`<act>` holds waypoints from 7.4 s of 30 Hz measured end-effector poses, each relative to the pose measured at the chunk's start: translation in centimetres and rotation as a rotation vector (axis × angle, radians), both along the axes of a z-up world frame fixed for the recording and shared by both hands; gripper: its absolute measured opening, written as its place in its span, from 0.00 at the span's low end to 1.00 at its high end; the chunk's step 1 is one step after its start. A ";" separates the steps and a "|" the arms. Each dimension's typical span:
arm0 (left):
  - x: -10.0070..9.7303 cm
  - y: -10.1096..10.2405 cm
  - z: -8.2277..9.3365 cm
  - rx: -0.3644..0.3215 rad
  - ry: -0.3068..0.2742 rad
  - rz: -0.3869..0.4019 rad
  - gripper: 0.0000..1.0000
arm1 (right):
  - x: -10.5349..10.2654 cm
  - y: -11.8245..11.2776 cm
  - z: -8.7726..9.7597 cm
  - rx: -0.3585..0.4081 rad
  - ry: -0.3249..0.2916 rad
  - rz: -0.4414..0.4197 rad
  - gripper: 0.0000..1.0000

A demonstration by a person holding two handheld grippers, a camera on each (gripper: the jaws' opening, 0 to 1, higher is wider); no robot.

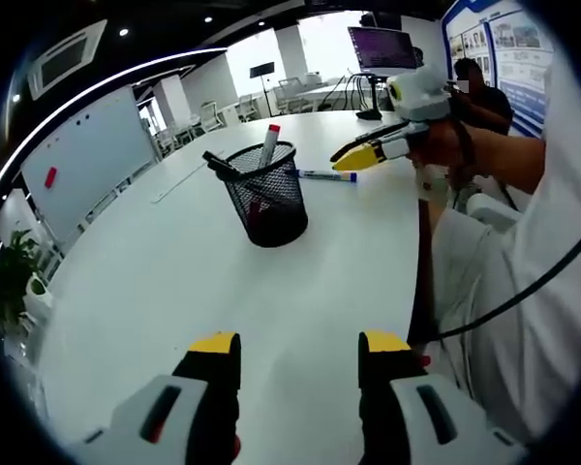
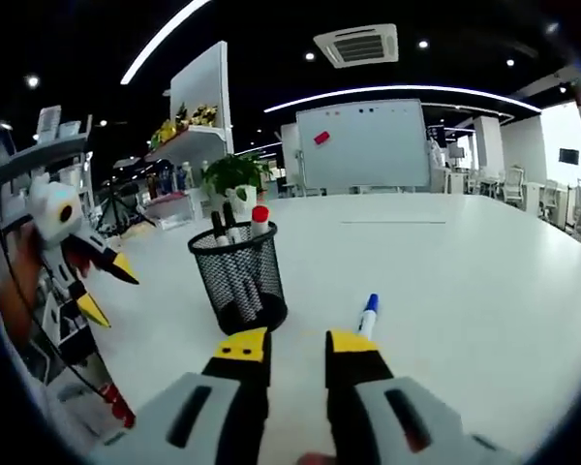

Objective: Pick up the whiteboard markers from the pen holder and place them facing the whiteboard neatly

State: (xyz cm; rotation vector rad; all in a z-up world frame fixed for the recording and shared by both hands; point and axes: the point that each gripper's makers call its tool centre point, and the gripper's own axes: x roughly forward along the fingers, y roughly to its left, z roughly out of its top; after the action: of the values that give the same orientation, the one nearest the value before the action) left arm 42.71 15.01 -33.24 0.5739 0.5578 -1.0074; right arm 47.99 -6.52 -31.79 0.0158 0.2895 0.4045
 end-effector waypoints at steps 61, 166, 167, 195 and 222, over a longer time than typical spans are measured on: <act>-0.3 -0.1 -0.6 0.022 0.015 -0.029 0.50 | 3.9 5.2 8.4 -0.125 -0.174 0.386 0.21; -1.0 -1.2 -1.8 0.067 0.053 -0.075 0.50 | 1.1 -8.4 10.5 0.250 -0.365 -0.230 0.08; -1.0 -1.2 -1.8 0.067 0.053 -0.076 0.50 | 1.0 -8.5 10.2 0.245 -0.361 -0.235 0.08; -1.0 -1.8 -1.6 0.059 0.055 -0.081 0.50 | -0.5 -10.6 6.2 0.077 -0.347 -0.381 0.08; -0.7 -1.5 -1.7 0.065 0.050 -0.069 0.50 | -0.8 -9.2 2.6 -0.099 -0.292 -0.368 0.09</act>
State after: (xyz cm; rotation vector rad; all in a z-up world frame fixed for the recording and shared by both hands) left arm 42.04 13.55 -34.96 0.6302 0.6198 -1.0744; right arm 47.22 -15.67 -29.19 -0.0854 0.0149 0.0240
